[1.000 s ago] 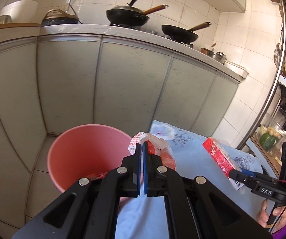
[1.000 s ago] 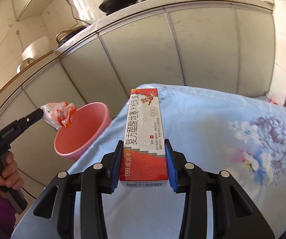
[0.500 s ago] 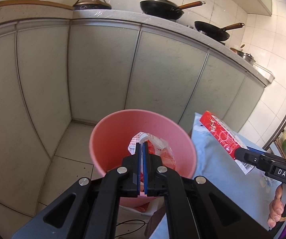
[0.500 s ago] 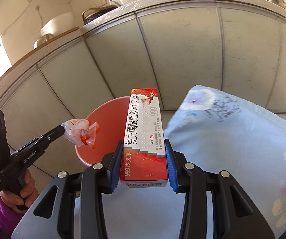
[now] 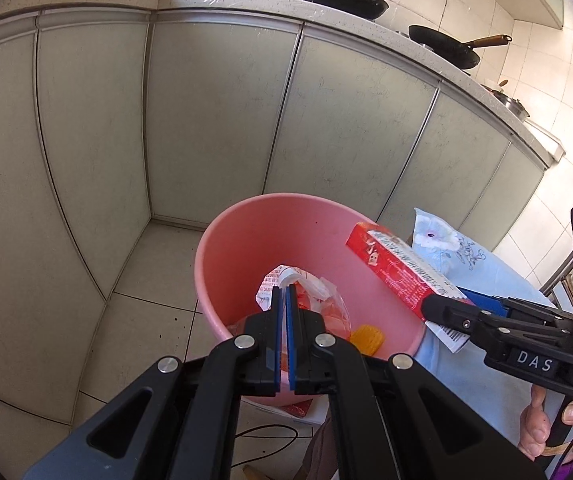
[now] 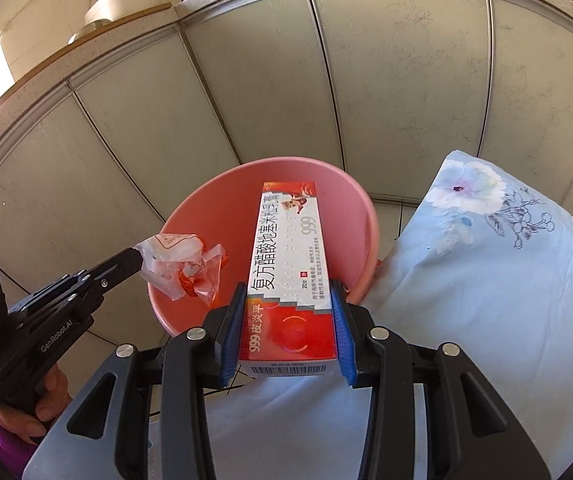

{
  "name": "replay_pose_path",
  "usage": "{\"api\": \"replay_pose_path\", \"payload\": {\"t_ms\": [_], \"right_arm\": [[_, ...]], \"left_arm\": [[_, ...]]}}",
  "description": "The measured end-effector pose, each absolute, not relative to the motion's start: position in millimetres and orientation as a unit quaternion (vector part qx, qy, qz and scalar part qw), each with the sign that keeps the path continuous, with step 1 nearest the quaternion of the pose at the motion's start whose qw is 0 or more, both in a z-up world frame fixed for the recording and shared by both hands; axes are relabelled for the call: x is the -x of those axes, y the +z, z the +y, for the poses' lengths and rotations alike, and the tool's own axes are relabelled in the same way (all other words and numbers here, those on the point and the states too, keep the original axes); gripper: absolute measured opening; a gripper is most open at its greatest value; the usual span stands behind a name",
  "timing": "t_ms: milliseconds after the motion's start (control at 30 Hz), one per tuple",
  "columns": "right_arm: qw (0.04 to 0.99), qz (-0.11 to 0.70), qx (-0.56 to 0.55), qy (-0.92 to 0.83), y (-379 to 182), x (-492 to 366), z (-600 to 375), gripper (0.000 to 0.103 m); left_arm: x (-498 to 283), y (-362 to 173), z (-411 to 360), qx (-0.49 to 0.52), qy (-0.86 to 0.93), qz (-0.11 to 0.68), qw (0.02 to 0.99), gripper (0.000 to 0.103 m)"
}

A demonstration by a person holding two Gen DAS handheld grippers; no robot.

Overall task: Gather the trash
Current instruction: 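Open both tools to drop the bag and box into the bucket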

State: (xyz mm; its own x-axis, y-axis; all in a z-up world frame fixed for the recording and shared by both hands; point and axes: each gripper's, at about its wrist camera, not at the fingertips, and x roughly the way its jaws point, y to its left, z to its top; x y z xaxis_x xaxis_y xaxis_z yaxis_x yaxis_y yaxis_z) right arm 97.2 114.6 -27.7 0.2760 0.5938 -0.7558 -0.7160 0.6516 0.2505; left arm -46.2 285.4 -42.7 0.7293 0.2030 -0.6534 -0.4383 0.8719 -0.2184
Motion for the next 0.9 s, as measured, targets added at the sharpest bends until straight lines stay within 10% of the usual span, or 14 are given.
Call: {"api": "replay_pose_path", "payload": {"t_ms": [433,900], "right_arm": [[0.801,0.431,0.078,0.407,-33.0,-96.4,122.2,0.040],[0.808,0.407,0.059,0.423,-16.1,-95.1,105.8,0.041]], "left_arm": [[41.7,-48.2,284.5,0.179,0.184,0.332,0.908,0.003],[45.9,-38.1,275.4,0.170,0.185,0.326,0.911,0.039]]}}
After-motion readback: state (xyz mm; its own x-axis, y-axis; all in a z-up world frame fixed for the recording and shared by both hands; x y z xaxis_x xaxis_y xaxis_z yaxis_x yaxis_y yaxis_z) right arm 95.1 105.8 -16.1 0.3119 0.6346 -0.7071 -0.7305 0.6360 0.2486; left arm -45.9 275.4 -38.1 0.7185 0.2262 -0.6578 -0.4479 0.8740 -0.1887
